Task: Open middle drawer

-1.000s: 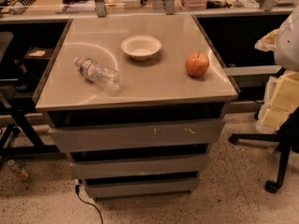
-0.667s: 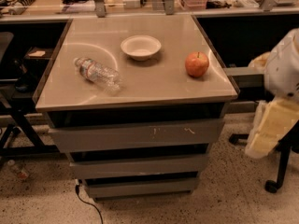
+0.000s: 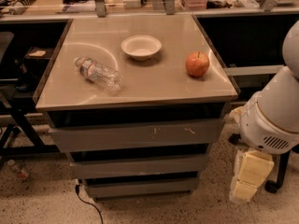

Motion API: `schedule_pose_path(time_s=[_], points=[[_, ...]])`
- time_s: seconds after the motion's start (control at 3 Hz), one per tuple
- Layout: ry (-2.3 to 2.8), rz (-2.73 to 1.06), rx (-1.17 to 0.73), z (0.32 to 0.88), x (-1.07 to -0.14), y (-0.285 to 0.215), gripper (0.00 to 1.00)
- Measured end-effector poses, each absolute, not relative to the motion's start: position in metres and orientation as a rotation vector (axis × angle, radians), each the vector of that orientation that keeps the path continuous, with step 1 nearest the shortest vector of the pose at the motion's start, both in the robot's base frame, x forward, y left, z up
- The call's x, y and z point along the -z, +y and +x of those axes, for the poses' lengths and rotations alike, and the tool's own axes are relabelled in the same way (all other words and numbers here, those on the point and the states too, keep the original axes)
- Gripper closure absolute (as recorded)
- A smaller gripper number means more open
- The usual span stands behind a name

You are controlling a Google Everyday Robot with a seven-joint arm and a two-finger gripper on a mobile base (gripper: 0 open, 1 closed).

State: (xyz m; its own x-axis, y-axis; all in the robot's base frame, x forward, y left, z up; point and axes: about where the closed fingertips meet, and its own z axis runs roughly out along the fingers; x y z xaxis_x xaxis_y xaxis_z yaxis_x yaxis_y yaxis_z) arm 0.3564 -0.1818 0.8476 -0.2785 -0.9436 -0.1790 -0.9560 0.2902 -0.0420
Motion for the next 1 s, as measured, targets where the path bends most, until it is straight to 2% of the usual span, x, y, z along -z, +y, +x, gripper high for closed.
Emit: schedule_pose_path(time_s=[0.33, 1.0], points=[[2.382, -1.774, -0.11, 0.356, -0.848, -0.182, 0.0], [2.449, -1.82, -0.249, 0.339, -0.736, -0.153, 0.0]])
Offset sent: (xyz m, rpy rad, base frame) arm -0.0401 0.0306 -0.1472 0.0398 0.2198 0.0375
